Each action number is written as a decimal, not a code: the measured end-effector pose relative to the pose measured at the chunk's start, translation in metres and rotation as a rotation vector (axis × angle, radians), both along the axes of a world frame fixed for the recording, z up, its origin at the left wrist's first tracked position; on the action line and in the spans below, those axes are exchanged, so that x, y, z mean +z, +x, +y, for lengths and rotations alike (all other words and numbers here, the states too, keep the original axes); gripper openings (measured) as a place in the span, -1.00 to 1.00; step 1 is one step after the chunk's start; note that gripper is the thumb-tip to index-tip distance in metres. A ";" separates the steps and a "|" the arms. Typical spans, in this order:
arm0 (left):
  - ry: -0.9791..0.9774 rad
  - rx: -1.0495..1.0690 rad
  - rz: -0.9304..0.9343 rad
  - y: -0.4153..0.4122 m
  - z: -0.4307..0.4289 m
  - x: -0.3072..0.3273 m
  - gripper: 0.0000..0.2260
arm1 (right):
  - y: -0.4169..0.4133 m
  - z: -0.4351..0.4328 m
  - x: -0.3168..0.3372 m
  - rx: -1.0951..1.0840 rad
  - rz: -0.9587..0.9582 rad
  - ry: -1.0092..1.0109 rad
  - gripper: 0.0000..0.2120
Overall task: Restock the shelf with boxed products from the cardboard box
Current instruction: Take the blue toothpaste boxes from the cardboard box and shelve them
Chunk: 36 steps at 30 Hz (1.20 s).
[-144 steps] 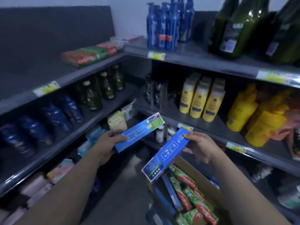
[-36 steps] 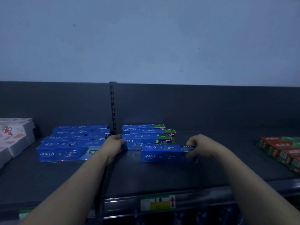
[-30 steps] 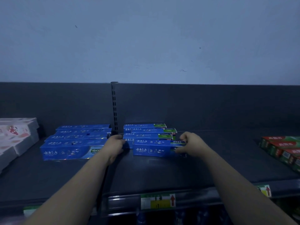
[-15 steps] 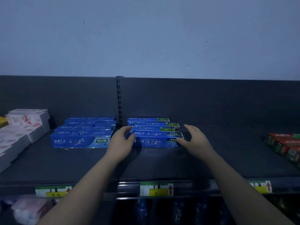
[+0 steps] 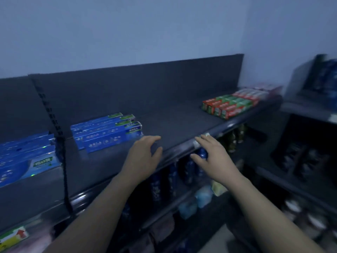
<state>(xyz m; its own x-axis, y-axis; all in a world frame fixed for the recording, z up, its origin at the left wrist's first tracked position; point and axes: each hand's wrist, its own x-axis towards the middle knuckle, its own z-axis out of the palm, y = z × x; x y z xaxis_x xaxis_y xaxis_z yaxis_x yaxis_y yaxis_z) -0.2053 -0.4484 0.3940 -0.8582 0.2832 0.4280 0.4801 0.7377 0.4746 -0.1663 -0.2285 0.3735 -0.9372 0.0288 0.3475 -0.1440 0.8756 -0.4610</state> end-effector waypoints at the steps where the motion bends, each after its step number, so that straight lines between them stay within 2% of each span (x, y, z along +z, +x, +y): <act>1: 0.008 -0.048 -0.003 0.008 0.010 -0.004 -0.60 | 0.021 0.009 -0.007 -0.052 -0.021 -0.005 -0.43; 3: 0.032 -0.151 -0.018 0.025 0.034 -0.017 -0.65 | 0.065 0.029 -0.025 -0.167 -0.072 -0.017 -0.43; 7: 0.083 -0.364 -0.166 0.071 0.088 -0.057 -0.70 | 0.159 0.071 -0.057 -0.411 -0.209 -0.047 -0.43; 18: -0.077 -0.701 -0.521 0.191 0.232 -0.143 -0.69 | 0.369 0.163 -0.123 -0.881 -0.378 -0.170 -0.49; 23: -0.174 -0.724 -0.672 0.234 0.300 -0.192 -0.69 | 0.436 0.218 -0.170 -0.990 -0.467 -0.288 -0.49; 27: -0.210 -0.653 -0.815 0.263 0.351 -0.239 -0.70 | 0.477 0.265 -0.206 -1.001 -0.585 -0.377 -0.56; 31: -0.282 -0.617 -0.861 0.282 0.395 -0.293 -0.82 | 0.502 0.308 -0.255 -0.998 -0.674 -0.465 -0.56; 36: -0.410 -0.573 -0.860 0.298 0.429 -0.349 -0.75 | 0.512 0.334 -0.322 -0.980 -0.776 -0.607 -0.60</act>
